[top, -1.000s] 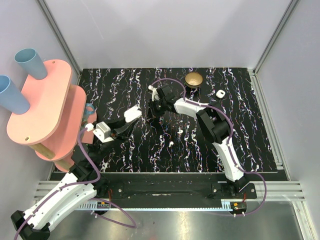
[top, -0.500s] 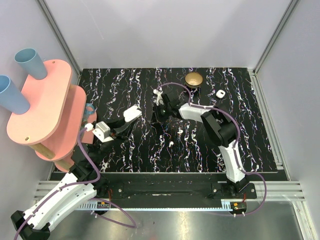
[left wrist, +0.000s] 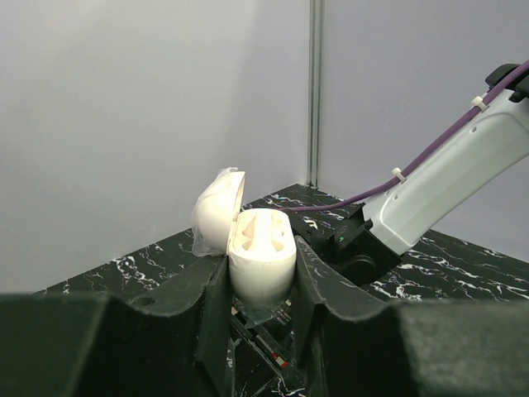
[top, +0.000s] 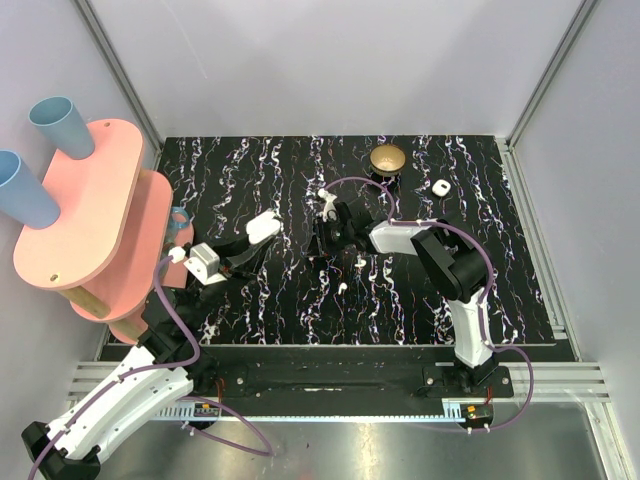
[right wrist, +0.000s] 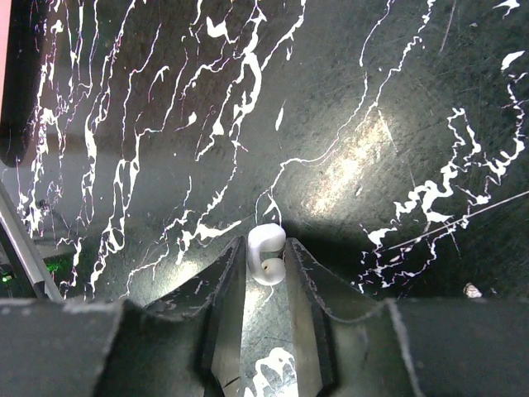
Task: Insert the wireless bluetooth earbuds into the charging case
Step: Move the right earbud to the center of the board.
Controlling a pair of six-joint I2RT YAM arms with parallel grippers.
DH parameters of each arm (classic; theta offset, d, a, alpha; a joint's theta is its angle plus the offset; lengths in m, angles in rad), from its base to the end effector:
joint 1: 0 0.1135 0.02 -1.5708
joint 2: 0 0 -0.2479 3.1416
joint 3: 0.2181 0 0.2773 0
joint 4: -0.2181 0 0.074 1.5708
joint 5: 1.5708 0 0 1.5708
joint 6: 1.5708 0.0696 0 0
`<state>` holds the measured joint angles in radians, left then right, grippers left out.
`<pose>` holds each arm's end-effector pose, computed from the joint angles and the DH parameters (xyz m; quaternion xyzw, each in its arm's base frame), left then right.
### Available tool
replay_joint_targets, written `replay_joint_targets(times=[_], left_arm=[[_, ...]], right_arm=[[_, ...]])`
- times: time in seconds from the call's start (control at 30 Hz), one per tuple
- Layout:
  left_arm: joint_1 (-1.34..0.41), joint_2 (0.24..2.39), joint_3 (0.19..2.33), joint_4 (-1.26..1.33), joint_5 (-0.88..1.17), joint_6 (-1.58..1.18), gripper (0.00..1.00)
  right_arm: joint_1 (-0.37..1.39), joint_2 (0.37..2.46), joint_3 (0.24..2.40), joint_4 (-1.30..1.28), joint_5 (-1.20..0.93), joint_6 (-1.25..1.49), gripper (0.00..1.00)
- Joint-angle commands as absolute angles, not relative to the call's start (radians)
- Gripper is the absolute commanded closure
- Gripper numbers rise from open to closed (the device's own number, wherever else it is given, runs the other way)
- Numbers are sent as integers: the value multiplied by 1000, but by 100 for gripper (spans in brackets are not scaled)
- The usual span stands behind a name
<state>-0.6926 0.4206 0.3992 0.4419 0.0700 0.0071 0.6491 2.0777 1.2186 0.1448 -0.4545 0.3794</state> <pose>0.1482 -0.1293 0.3275 0.2139 0.5006 -0.2998 0.7834 0.3526 0.3059 0.0750 -0.2119 0.8657 0.3775 0.2515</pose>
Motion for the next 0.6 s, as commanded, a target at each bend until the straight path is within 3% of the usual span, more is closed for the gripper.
replay_joint_targets(times=[0.0,0.17,0.57], left_arm=[[-689,413,414,480,46,3,95],[-687,402,410,472,32,3,95],[-689,414,413,477,40,3,94]], right_arm=[[658,2079,1209,101,-394,365,66],[658,2075,1209,95,-385,364,71],[660,2005,1173,81,-347,357,64]])
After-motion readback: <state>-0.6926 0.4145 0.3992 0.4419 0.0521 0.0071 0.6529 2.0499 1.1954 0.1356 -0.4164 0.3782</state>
